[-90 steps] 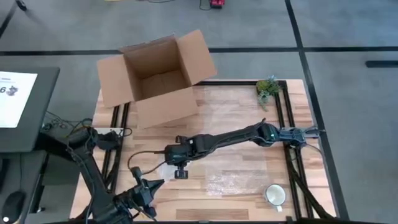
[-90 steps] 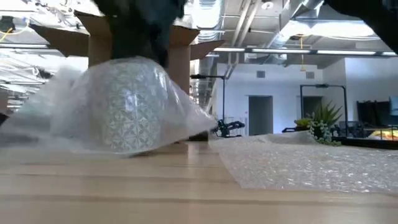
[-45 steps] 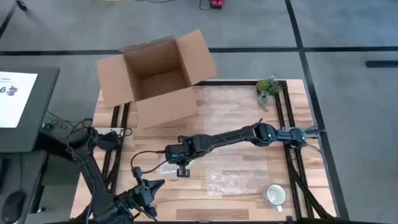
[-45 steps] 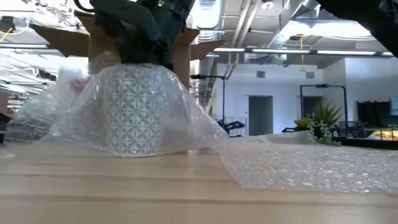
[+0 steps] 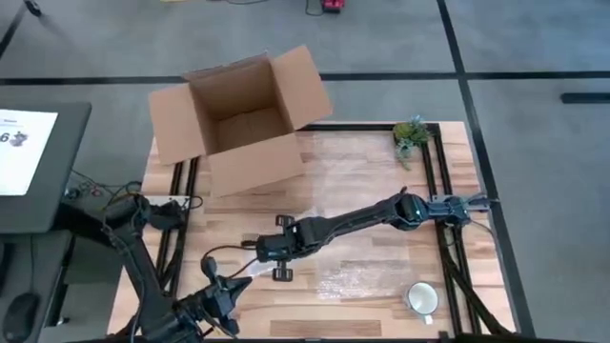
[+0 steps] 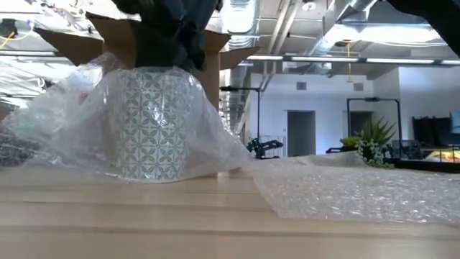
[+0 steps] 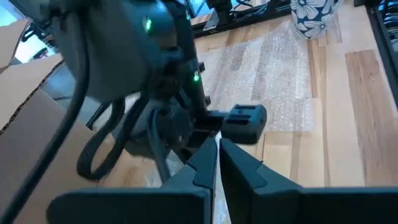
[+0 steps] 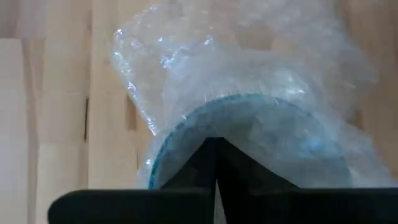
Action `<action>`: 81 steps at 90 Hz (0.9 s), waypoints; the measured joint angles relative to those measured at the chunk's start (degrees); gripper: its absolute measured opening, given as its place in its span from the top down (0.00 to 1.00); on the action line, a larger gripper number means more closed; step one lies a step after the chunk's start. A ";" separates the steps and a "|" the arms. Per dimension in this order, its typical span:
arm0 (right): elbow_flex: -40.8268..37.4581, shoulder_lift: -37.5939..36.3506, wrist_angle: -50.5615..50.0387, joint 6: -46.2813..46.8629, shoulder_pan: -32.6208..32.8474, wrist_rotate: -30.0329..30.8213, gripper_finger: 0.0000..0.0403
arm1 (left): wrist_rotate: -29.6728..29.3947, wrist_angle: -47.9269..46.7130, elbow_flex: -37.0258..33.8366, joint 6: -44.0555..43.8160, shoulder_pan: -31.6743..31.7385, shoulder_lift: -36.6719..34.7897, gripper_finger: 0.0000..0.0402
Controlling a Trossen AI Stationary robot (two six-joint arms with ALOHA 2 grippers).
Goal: Wrap mug
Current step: Wrap the green patterned mug with the bubble wrap
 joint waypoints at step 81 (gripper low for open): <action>-0.29 0.85 2.73 0.17 0.13 8.97 1.00 | 0.11 -0.98 -0.04 0.11 -0.57 0.00 1.00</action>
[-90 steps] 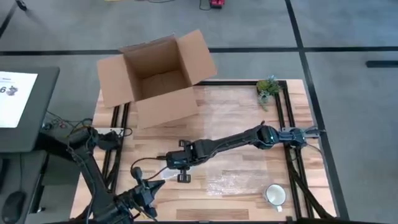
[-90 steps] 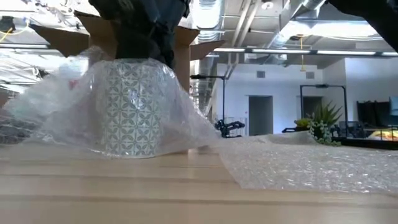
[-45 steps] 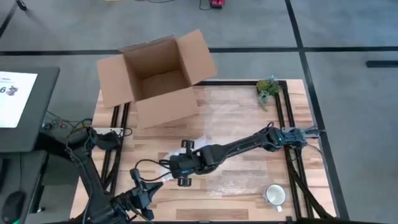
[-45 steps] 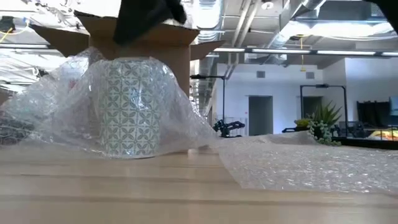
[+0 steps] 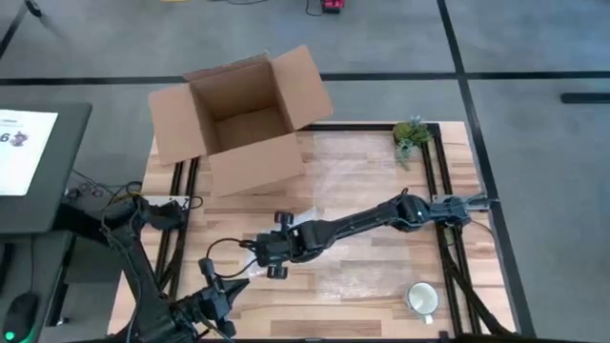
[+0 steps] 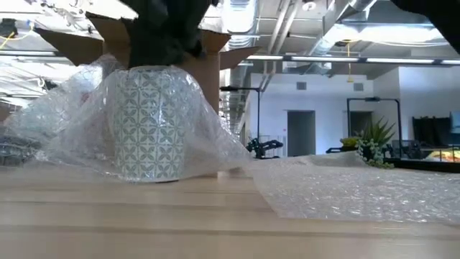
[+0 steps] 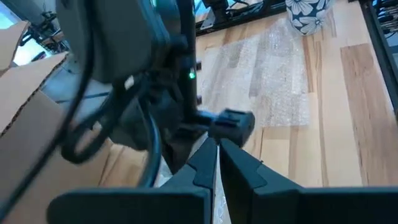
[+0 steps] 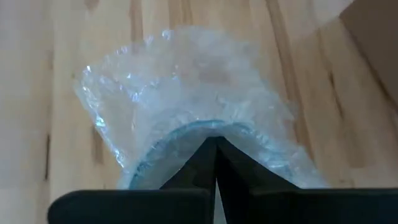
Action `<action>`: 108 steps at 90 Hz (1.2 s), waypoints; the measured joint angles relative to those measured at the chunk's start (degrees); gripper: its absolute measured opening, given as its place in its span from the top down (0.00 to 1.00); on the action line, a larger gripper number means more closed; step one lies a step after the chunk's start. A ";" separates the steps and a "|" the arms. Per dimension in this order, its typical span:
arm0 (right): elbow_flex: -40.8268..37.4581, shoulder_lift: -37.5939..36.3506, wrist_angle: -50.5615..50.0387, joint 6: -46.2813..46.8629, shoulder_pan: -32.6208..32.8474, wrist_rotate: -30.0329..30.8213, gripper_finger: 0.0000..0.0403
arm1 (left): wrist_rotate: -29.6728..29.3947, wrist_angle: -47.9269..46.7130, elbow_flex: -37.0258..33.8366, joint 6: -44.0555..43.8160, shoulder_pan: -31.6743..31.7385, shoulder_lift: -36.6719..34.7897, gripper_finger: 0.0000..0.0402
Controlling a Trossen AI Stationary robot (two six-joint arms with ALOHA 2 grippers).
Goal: Wrap mug
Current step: Wrap the green patterned mug with the bubble wrap
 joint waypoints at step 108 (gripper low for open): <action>-0.02 -5.64 3.85 -4.67 -2.24 -6.15 1.00 | -0.03 0.11 0.00 0.00 0.02 0.00 1.00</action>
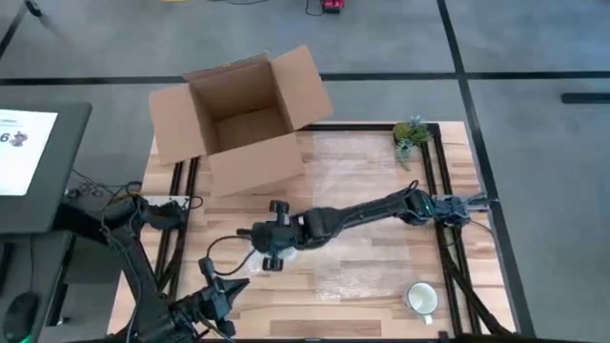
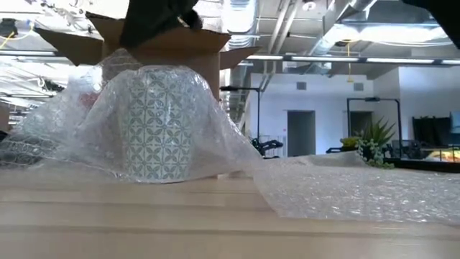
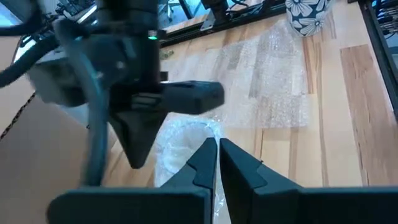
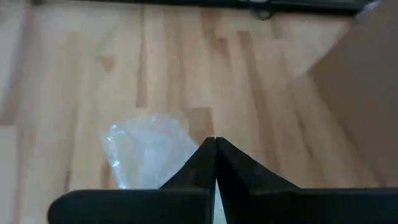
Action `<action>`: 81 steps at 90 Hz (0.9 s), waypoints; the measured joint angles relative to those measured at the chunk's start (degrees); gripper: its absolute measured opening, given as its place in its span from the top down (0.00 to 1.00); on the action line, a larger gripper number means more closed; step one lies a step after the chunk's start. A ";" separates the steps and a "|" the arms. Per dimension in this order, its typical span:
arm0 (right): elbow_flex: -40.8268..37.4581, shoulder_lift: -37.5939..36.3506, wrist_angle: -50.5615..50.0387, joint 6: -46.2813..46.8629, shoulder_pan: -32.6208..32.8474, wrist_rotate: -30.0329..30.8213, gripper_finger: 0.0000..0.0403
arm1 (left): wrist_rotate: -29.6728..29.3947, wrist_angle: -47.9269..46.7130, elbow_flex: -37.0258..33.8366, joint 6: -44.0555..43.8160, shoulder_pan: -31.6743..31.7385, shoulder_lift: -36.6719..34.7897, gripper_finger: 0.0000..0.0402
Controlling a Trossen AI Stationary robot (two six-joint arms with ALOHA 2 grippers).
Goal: Wrap mug
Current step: Wrap the green patterned mug with the bubble wrap
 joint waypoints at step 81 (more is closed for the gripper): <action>1.22 7.79 -10.25 0.96 0.39 -10.34 1.00 | 0.25 0.24 0.04 -0.19 0.11 0.00 1.00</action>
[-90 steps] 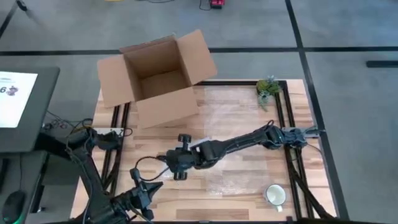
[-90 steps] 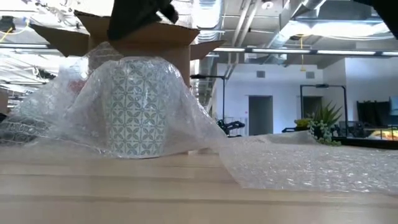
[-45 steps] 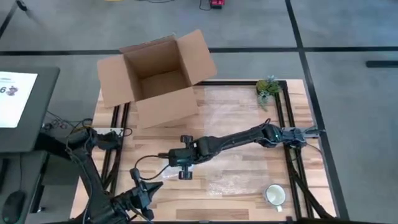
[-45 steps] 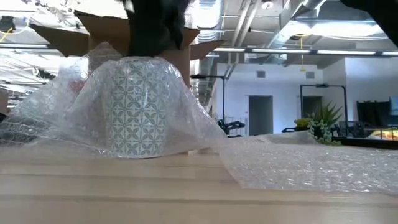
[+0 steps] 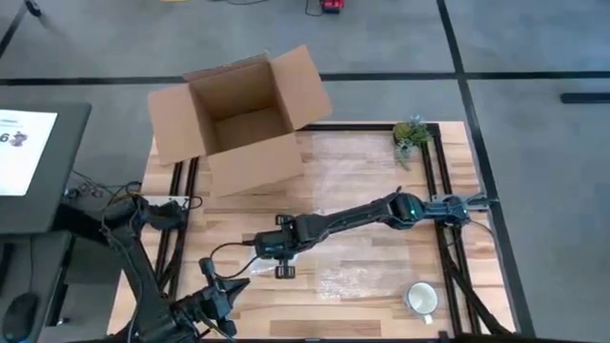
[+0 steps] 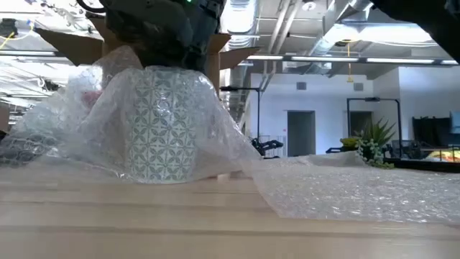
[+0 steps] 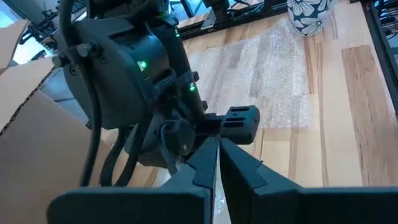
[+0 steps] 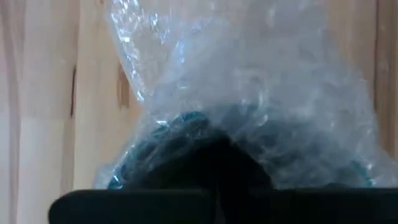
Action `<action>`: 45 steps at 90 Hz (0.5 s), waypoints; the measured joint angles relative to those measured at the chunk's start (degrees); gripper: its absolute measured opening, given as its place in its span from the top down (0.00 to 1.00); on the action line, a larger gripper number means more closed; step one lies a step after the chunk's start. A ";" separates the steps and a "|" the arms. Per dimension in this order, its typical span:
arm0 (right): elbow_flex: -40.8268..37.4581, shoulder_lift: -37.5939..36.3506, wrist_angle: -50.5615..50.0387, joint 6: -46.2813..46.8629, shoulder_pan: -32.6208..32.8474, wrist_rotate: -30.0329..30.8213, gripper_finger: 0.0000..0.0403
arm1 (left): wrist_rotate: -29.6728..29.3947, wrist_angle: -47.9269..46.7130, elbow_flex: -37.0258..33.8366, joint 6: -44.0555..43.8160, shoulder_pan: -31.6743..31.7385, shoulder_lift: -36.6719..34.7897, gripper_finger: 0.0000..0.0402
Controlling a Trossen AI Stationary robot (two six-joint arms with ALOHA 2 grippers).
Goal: Wrap mug
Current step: Wrap the green patterned mug with the bubble wrap
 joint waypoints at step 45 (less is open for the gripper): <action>-1.65 -5.76 -4.32 3.74 1.22 2.54 1.00 | 0.73 0.46 0.00 -0.25 0.00 0.00 1.00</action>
